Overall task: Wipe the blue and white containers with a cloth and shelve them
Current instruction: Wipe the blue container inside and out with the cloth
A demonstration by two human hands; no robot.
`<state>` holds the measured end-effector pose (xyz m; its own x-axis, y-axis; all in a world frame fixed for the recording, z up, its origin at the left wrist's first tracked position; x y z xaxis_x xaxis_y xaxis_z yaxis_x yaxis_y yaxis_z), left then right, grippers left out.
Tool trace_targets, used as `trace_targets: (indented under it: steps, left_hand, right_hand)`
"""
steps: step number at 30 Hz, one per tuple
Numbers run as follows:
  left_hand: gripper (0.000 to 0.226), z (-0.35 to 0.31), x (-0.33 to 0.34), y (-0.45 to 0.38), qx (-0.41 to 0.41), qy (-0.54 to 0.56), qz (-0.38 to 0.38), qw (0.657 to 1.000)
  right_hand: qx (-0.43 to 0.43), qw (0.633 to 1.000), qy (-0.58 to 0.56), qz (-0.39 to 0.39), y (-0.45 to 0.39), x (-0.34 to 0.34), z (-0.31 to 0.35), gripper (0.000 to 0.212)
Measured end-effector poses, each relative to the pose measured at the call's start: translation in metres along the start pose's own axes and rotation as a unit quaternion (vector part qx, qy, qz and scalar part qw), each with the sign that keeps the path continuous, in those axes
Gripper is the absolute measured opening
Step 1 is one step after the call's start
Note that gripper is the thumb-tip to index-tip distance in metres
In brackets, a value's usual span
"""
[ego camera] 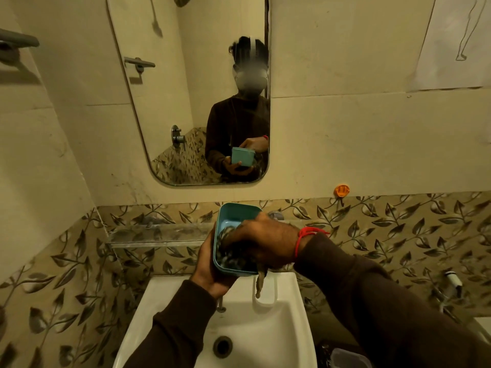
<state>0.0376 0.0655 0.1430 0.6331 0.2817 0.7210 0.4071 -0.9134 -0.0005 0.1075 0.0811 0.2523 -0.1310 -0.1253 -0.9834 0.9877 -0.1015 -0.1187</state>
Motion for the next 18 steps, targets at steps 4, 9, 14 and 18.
trace_targets:
  steps: [4,9,14,18]
  left_hand:
    - [0.057,0.003,0.001,0.005,-0.044,0.012,-0.017,0.999]
    - [0.052,0.002,0.012,0.008,-0.061,0.038,-0.021,0.997]
    - [0.049,0.004,0.025,0.011,-0.072,0.042,-0.007,0.996]
    - [0.051,0.001,0.027,0.011,-0.068,0.021,-0.017,0.997]
  right_hand:
    - [-0.008,0.992,-0.080,0.096,0.006,0.007,0.002,0.044]
    - [-0.087,0.995,0.041,-0.024,0.004,-0.027,0.012,0.037]
    - [-0.050,0.972,0.211,-0.092,-0.001,-0.055,-0.003,0.037]
    - [0.001,0.964,0.256,-0.073,-0.001,-0.056,-0.018,0.044]
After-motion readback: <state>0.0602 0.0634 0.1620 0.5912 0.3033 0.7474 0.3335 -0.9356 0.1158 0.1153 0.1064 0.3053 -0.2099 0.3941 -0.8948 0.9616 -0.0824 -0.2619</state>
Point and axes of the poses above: each hand's wrist, its own y-axis away from the middle knuckle, its own x-axis out of the palm, z = x × y, the point moved 8 cm from there along -y, towards the middle knuckle, and after that the axes turned 6 degrees about x, right-handed, at the moved point
